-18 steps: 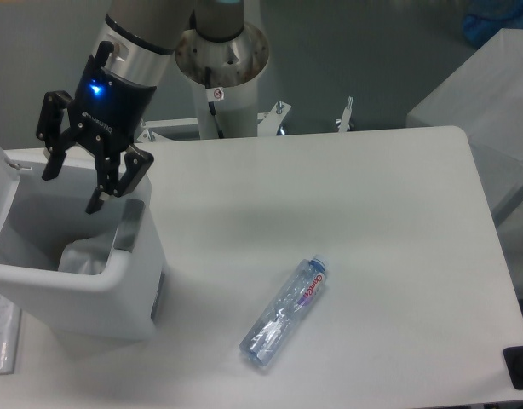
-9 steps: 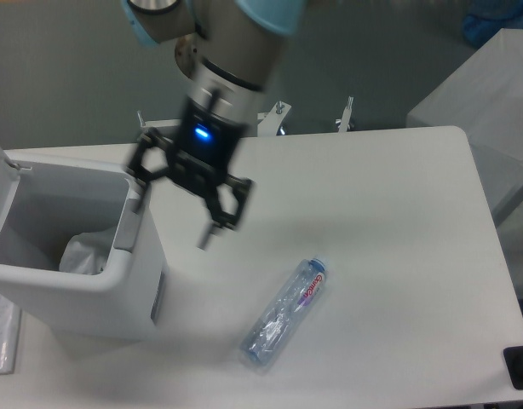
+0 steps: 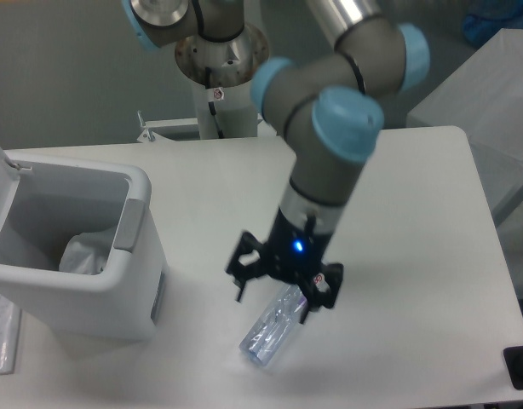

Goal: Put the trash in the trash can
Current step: 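Move the gripper back over the clear water bottle, then lower onto the bottle and close the gripper around it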

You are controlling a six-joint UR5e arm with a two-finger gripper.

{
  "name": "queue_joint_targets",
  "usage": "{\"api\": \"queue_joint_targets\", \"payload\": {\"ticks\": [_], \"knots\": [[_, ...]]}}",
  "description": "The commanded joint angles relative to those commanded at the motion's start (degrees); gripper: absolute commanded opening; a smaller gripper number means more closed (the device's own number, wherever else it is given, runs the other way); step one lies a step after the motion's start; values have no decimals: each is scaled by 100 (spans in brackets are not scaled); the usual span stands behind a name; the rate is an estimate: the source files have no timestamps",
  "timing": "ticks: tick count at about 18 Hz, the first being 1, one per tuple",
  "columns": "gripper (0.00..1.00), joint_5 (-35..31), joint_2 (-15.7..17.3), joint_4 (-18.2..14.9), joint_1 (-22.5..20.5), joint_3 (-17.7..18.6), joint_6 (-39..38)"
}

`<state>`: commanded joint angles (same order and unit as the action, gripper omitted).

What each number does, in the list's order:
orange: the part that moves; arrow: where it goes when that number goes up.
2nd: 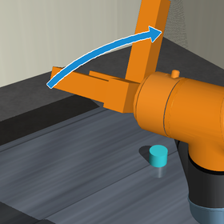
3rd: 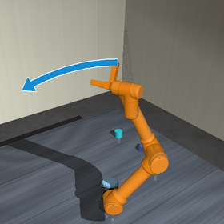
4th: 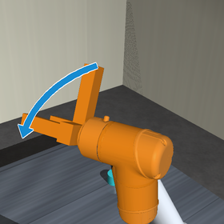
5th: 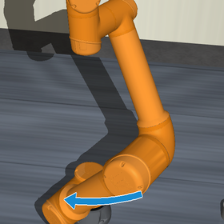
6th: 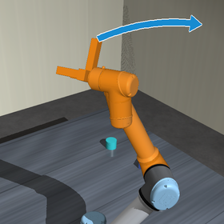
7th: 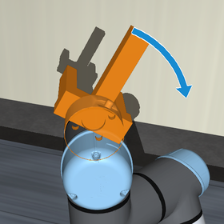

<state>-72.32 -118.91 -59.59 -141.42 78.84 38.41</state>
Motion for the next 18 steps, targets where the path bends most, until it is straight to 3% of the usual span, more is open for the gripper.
{"api": "queue_joint_targets", "payload": {"ticks": [2,7,10,18], "knots": [[100,-359,-193,0,35,17,157],[100,-1389,-580,-140,597,-9,693],[100,-1723,-879,-158,755,-245,747],[100,-1899,-1266,-149,949,-457,721]]}}
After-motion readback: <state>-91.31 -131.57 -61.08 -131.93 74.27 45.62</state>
